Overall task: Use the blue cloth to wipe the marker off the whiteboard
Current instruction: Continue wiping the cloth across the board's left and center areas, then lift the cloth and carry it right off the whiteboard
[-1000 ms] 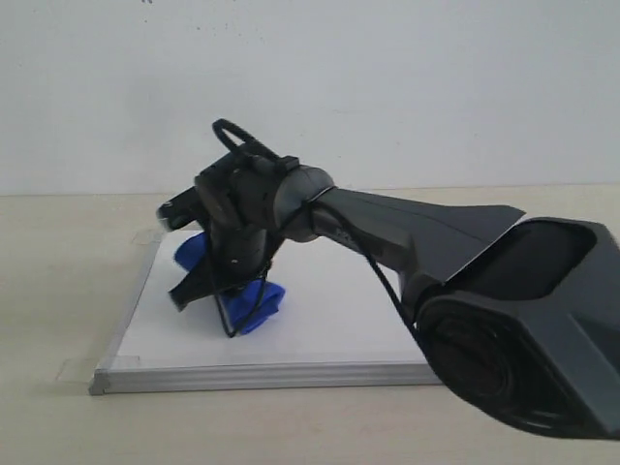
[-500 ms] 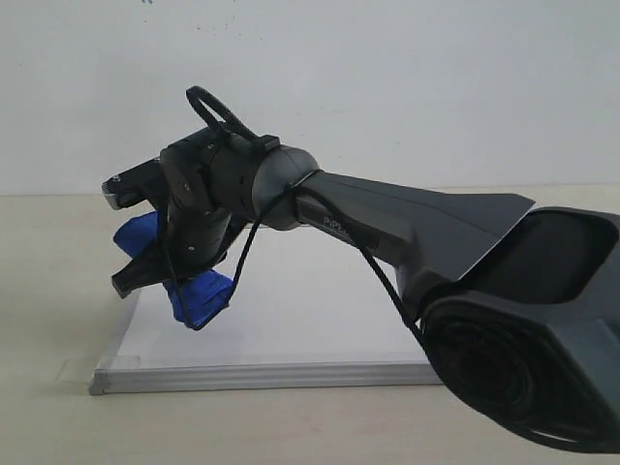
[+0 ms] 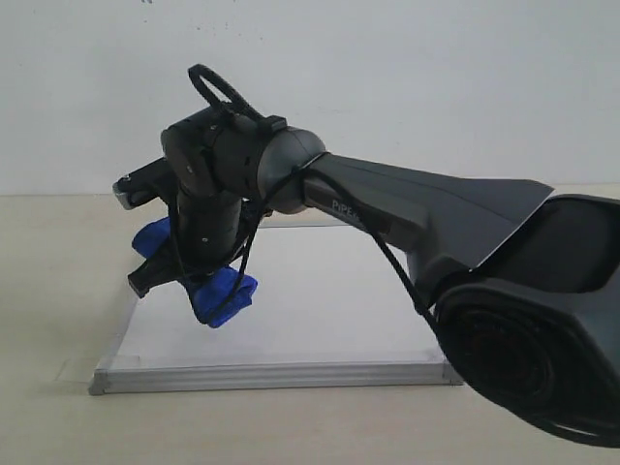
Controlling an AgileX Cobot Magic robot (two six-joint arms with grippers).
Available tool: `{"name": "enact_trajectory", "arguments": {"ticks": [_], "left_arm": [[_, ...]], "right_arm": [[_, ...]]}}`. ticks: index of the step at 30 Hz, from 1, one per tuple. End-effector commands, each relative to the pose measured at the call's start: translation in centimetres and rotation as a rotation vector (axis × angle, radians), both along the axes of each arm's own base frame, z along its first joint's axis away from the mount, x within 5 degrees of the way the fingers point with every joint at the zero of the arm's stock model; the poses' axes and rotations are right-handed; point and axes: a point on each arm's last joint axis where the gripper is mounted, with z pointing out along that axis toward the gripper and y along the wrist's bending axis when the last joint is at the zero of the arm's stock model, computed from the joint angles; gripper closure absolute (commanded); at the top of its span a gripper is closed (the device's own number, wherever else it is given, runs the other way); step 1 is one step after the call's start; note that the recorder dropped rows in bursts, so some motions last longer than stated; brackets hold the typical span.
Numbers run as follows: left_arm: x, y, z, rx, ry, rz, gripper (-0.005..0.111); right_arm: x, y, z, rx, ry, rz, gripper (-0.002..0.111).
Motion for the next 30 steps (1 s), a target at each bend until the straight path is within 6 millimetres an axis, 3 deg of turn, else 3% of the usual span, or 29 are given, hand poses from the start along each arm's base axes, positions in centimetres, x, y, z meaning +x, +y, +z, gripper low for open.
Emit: {"name": "enact_trajectory", "arguments": {"ticks": [1,9,17,23,30], "left_arm": [[0.0,0.0,-0.1,0.003,-0.002,0.001,0.103],[0.0,0.0,-0.1,0.003,-0.002,0.001,0.103],[0.0,0.0,-0.1,0.003,-0.002,0.001,0.103],[0.0,0.0,-0.1,0.003,-0.002,0.001,0.103],[0.0,0.0,-0.1,0.003,-0.002,0.001,0.103]], "right_arm": [[-0.1,-1.1,2.5,-0.032,-0.023,-0.009,0.109],[-0.5,-2.5,2.6,-0.172,0.012,-0.028,0.109],[-0.4,-3.4,5.5,-0.196,-0.082,-0.037,0.109],[-0.5,-5.7,6.0,-0.239,-0.069,-0.077,0.109],[-2.2,-8.3,6.0,-0.206,-0.076,-0.093,0.109]]}}
